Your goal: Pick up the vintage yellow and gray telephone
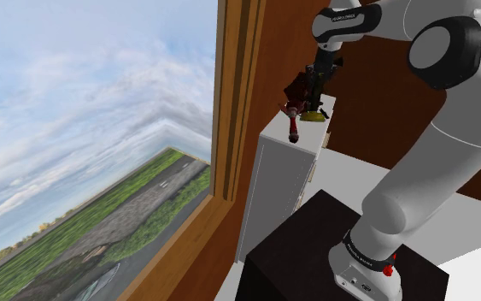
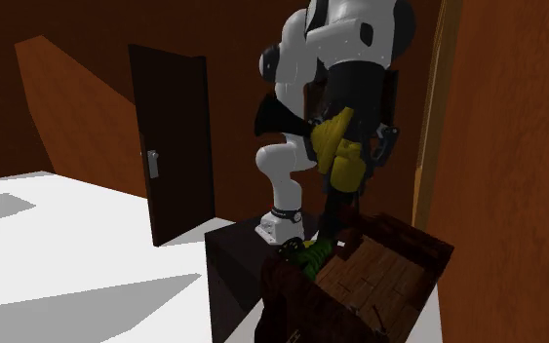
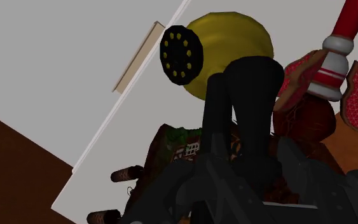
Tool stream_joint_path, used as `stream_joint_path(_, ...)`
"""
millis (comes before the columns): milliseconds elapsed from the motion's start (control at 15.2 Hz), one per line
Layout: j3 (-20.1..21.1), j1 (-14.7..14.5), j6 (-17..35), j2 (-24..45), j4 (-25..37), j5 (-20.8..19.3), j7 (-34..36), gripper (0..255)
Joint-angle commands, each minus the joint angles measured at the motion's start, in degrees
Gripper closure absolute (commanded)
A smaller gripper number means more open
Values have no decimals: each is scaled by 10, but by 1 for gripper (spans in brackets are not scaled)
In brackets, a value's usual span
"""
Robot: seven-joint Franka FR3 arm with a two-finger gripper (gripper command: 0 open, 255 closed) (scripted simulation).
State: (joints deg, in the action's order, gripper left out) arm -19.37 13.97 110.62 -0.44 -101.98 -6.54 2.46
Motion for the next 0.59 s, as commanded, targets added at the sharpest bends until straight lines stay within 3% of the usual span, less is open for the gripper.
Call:
stream_joint_path(0,0,0,-18,-1,17,1,-2,255)
stream_joint_path(528,0,0,-66,4,71,4,-8,255)
